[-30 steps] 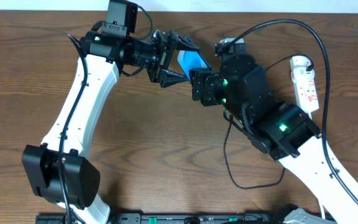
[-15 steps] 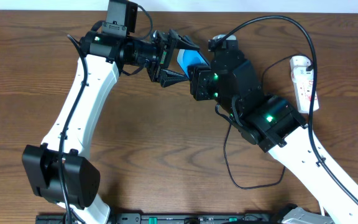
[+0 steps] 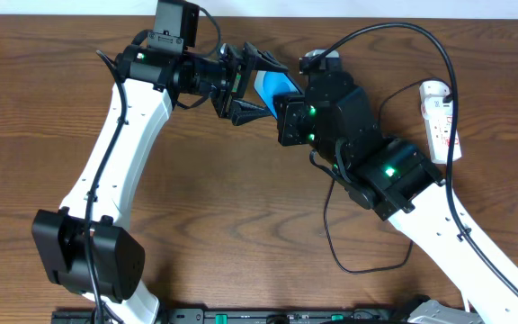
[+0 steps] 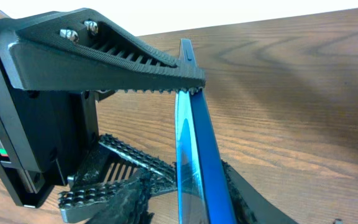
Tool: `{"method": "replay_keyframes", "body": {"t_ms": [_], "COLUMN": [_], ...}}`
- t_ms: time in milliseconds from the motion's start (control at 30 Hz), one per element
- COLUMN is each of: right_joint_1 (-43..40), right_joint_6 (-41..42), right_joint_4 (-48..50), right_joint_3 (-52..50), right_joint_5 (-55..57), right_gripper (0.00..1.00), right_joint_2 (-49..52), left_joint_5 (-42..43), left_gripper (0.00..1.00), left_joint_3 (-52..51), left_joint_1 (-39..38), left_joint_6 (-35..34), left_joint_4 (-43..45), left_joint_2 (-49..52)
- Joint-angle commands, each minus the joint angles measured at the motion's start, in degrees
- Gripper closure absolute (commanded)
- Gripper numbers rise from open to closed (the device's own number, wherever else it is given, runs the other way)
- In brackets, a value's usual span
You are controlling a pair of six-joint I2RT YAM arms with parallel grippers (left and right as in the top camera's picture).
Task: Plug charger to phone and switch on socket
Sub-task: 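Grasp the phone's lower end with the right gripper beside the left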
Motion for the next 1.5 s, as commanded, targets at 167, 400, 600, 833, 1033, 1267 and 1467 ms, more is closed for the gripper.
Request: {"method": "replay_keyframes", "body": {"t_ms": [167, 400, 600, 833, 1033, 1267, 1467], "right_joint_1": [0.31, 0.31, 0.26, 0.26, 0.26, 0.26, 0.24], "right_joint_6": [0.07, 0.07, 0.04, 0.04, 0.07, 0.04, 3.89], "right_joint_4": [-0.48, -0.57, -0.55, -0.57, -0.61, -0.74, -0.59], "right_joint_3": [0.92, 0.92, 0.92, 0.92, 0.92, 0.92, 0.92], "right_joint_5": [-0.15, -0.13, -0.13, -0.13, -0.13, -0.09, 3.98], "right_gripper": [0.72, 0.77, 0.83, 0.86, 0.99, 0.99, 0.99], "right_joint_2": [-0.74, -0.74, -0.74, -0.74, -0.74, -0.74, -0.74], "left_joint_5": [0.70, 2.60, 2.60, 2.62, 2.62, 2.58, 2.51], "left_gripper": [0.22, 0.22, 0.22, 0.22, 0.22, 0.21, 0.07], "left_joint_3": [0.63, 0.63, 0.63, 0.63, 0.63, 0.63, 0.63], "left_joint_1": [0.24, 0.26, 0.24, 0.24, 0.24, 0.24, 0.24], "left_joint_6": [-0.09, -0.07, -0.07, -0.07, -0.07, -0.04, -0.02], "left_joint_4": [1.27, 1.27, 1.27, 1.27, 1.27, 1.27, 1.29], "left_joint_2": [-1.77, -1.77, -1.77, -1.77, -1.77, -1.77, -1.77]}}
